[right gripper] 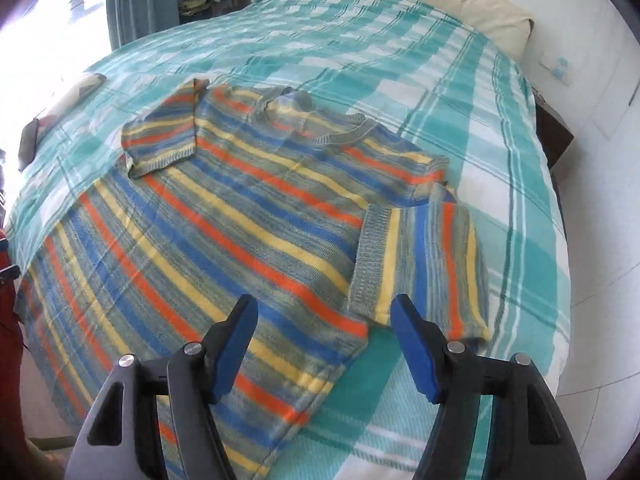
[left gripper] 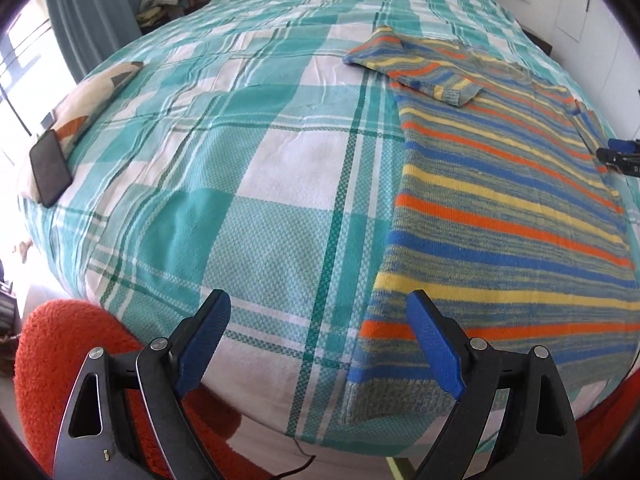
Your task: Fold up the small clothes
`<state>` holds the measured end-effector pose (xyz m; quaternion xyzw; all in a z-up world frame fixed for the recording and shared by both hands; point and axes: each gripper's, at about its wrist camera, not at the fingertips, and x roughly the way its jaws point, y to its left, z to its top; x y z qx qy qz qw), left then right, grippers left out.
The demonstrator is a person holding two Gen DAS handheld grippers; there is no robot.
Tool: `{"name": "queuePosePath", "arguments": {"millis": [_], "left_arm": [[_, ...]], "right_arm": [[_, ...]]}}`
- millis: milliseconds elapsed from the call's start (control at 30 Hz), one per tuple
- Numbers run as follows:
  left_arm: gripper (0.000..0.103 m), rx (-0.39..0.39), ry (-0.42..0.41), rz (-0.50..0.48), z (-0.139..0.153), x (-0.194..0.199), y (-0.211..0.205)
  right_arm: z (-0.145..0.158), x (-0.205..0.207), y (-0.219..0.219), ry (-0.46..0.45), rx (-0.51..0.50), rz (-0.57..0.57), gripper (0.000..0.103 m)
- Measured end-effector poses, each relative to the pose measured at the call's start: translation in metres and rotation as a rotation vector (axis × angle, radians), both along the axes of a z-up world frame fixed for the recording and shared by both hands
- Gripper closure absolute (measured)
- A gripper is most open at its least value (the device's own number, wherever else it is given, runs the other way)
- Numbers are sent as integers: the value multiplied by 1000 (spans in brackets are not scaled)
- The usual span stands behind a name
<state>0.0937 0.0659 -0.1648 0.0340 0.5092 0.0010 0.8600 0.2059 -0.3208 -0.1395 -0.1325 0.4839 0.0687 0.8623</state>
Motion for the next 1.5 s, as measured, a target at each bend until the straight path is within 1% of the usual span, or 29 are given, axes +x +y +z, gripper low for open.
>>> {"name": "queuePosePath", "arguments": {"millis": [33, 67, 100, 133, 167, 200, 267, 333, 367, 433, 500, 567, 633, 700, 733, 800, 833, 867, 933, 967, 1000, 1033, 1067, 1133, 1167, 1200, 1300, 1433, 1500], "left_arm": [[12, 4, 5, 1, -1, 1, 0], [12, 6, 8, 4, -2, 1, 1], [12, 6, 12, 8, -2, 2, 2], [12, 4, 17, 12, -3, 2, 3], [12, 0, 20, 15, -4, 2, 4], [12, -4, 22, 15, -5, 3, 4], [12, -7, 30, 16, -7, 4, 4], [12, -9, 39, 16, -10, 5, 3], [12, -9, 43, 15, -11, 5, 2], [12, 0, 47, 8, -13, 4, -1], [12, 19, 41, 3, -13, 3, -3], [12, 34, 33, -4, -13, 1, -6], [12, 49, 30, -10, -13, 0, -8], [12, 62, 29, -11, -14, 0, -10], [12, 64, 29, -10, -14, 0, -10], [12, 65, 30, -8, -14, 0, -9], [12, 66, 30, -7, -14, 0, -9], [12, 67, 32, -6, -15, 1, -9], [12, 72, 37, -7, -17, 2, -10], [12, 77, 39, -8, -18, 2, -11], [12, 82, 41, -10, -18, 2, -12], [12, 87, 41, -11, -18, 2, -13], [12, 91, 39, -14, -18, 2, -13], [12, 95, 32, -16, -17, 1, -13], [12, 95, 31, -17, -18, 1, -13], [12, 96, 34, -18, -19, 2, -14], [12, 106, 45, -23, -22, 4, -16], [12, 110, 35, -30, -19, 1, -16], [12, 103, 32, -25, -18, 1, -14]], "right_arm": [[-18, 15, 0, 15, -51, -8, 38], [-34, 27, -3, 35, -88, -30, 45], [-48, 37, -12, 63, -96, -68, 53], [-50, 40, -26, 65, -46, -114, 77], [-42, 39, -44, 42, 33, -176, 100], [-32, 35, -64, 14, 109, -252, 100], [-4, 14, -112, -77, 272, -385, 100], [16, -18, -166, -145, 422, -546, 100], [20, -35, -193, -168, 487, -626, 100], [18, -64, -238, -183, 572, -754, 100], [8, -89, -267, -179, 604, -847, 100], [-7, -106, -286, -173, 673, -901, 100], [-25, -117, -297, -170, 796, -919, 100], [-40, -122, -301, -179, 895, -925, 95], [-45, -125, -303, -189, 939, -930, 91], [-55, -127, -306, -210, 1021, -929, 77], [-58, -127, -307, -227, 1055, -930, 65], [-61, -127, -308, -243, 1087, -933, 62], [-69, -126, -311, -249, 1152, -953, 63], [-73, -121, -311, -237, 1177, -958, 78], [-74, -117, -311, -224, 1187, -946, 91], [-71, -111, -310, -203, 1145, -939, 100], [-62, -111, -307, -196, 1017, -963, 100], [-40, -121, -305, -235, 748, -1057, 100], [-33, -129, -304, -244, 657, -1102, 100], [-33, -135, -304, -246, 622, -1120, 100], [-48, -135, -299, -178, 588, -1120, 101], [-57, -136, -302, -191, 600, -1134, 100], [-57, -145, -309, -199, 601, -1157, 83]]}}
